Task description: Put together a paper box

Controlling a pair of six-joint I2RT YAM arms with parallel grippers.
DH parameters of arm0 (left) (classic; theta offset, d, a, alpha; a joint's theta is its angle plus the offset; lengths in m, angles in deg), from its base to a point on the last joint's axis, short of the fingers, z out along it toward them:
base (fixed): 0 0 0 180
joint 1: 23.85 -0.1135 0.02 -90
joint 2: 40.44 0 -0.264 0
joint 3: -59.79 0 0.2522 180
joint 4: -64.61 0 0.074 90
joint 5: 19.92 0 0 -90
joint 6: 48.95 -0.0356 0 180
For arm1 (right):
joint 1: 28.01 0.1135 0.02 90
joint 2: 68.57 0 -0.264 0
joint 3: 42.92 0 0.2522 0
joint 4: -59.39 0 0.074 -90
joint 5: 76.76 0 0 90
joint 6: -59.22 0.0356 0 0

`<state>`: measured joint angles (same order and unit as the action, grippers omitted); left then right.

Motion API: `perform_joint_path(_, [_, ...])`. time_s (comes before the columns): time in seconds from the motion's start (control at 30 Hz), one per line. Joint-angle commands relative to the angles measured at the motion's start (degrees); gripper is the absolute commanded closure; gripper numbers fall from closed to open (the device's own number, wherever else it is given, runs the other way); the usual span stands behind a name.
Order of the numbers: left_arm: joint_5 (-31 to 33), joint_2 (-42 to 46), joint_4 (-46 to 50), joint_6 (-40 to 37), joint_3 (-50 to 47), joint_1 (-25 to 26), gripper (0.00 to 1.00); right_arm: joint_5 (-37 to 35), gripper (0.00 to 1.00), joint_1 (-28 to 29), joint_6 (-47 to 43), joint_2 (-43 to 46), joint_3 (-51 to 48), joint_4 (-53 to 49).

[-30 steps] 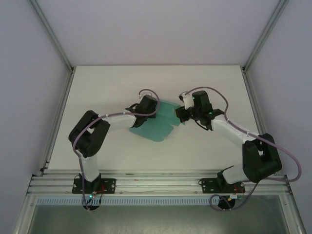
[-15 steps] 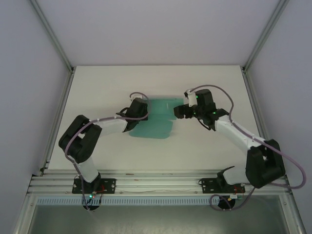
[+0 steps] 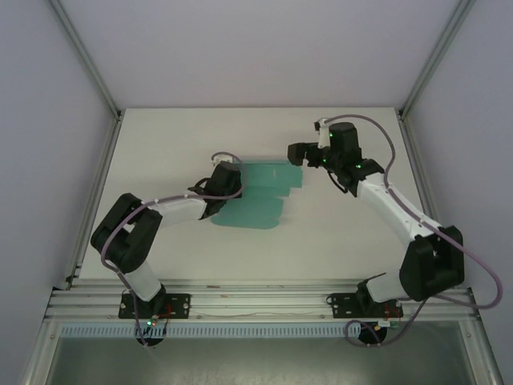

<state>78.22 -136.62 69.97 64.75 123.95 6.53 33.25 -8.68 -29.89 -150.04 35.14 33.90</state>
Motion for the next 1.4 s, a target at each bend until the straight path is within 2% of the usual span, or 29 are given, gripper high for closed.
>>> perform_joint_path(0.0, [0.5, 2.2, -1.0, 0.9, 0.0, 0.3, 1.0, 2.3, 0.0, 0.1, -2.2, -3.0, 1.1, -4.7])
perform_joint_path(0.2, [-0.5, 1.5, -1.4, 0.4, 0.7, 0.3, 1.0, 5.6, 0.0, 2.4, -6.4, -8.2, 1.9, -6.2])
perform_joint_path(0.37, [-2.7, 1.0, -1.9, -0.6, 1.7, 0.6, 1.0, 3.1, 0.0, 5.3, -5.6, -10.7, 1.5, -1.4])
perform_joint_path(0.47, [-2.3, 0.3, -2.2, -1.6, 2.1, 1.5, 1.0, -4.4, 0.0, 7.2, 0.1, -12.0, 0.8, 5.8])
perform_joint_path(0.6, [-0.1, -0.2, -1.8, -0.7, 2.7, 2.6, 1.0, -21.9, 0.0, 10.4, 11.0, -12.8, -2.7, 18.1])
perform_joint_path(0.7, [0.8, -0.2, -1.4, 0.6, 3.0, 2.7, 1.0, -32.5, 0.01, 12.5, 16.0, -12.3, -4.7, 22.0])
perform_joint_path(0.8, [1.6, 0.0, -1.4, 0.9, 3.1, 2.7, 1.0, -37.0, 0.0, 14.0, 16.6, -12.1, -4.7, 21.7])
perform_joint_path(0.9, [3.2, 0.4, -0.9, 1.4, 3.2, 2.7, 1.0, -36.2, 0.0, 14.1, 15.3, -10.3, -4.6, 18.4])
perform_joint_path(1.0, [4.5, 0.8, -0.7, 1.3, 3.1, 2.6, 1.0, -29.9, 0.0, 14.0, 11.5, -5.9, -5.8, 12.5])
perform_joint_path(1.07, [4.8, 1.0, -0.7, 0.9, 3.2, 2.5, 1.0, -28.9, 0.0, 13.7, 11.0, -2.7, -6.8, 6.9])
perform_joint_path(1.17, [4.8, 1.5, -0.2, 0.1, 3.3, 2.3, 1.0, -25.9, 0.0, 11.6, 10.4, 3.1, -10.8, -0.5])
perform_joint_path(1.2, [4.6, 1.8, -0.3, -0.1, 3.1, 2.2, 1.0, -22.8, 0.0, 10.3, 9.2, 5.2, -12.8, -1.8])
perform_joint_path(1.37, [2.7, 2.8, 1.3, -0.3, 3.4, 1.5, 1.0, -17.8, 0.0, 5.5, 9.3, 11.4, -20.4, -4.0])
